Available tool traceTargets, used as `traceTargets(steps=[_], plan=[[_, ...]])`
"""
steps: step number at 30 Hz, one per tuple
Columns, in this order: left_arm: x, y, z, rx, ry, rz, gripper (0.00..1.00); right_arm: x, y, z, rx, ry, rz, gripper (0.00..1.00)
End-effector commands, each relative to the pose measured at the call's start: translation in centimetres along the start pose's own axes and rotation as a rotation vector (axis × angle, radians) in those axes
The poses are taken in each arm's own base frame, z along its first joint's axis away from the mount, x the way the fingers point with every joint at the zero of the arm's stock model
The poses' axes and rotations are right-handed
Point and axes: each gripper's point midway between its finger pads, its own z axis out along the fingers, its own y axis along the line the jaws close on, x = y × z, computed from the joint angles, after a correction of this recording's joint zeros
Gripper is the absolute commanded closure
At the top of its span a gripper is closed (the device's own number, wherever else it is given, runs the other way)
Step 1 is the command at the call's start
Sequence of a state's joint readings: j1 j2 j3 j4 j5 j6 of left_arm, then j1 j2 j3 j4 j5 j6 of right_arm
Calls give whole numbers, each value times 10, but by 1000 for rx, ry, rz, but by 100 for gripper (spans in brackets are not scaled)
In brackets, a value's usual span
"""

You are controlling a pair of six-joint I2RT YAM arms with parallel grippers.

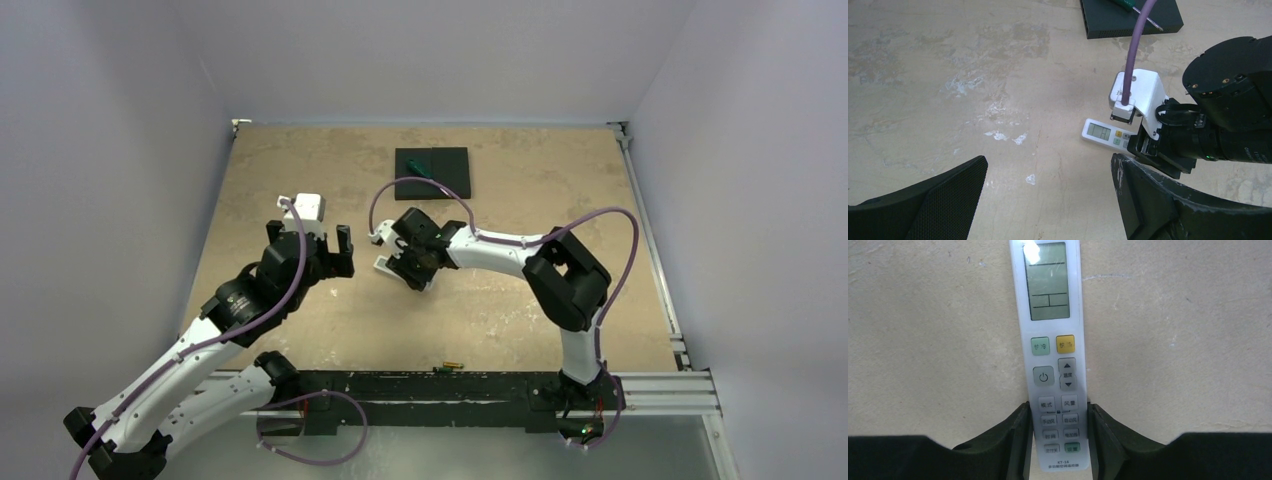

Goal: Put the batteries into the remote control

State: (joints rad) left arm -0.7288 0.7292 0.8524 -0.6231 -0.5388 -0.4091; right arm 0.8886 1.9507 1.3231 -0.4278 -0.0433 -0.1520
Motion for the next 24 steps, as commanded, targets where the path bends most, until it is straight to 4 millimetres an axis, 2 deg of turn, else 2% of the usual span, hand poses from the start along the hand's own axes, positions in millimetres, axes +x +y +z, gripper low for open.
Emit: traceTargets(steps=[1,5,13,21,24], plan=[[-1,0,1,0,-11,-15,5,-13,-2,-28,21,-76,32,100],[-1,-3,0,16,-14,-48,1,-14,6,-45,17,-126,56,100],[7,-19,3,75,32,-91,1,-12,22,-87,4,-240,103,100],[16,-49,2,213,93,-145,1,-3,41,-118,-5,-325,135,100],[27,-72,-2,334,128,-237,1,1,54,-131,-20,-361,128,100]])
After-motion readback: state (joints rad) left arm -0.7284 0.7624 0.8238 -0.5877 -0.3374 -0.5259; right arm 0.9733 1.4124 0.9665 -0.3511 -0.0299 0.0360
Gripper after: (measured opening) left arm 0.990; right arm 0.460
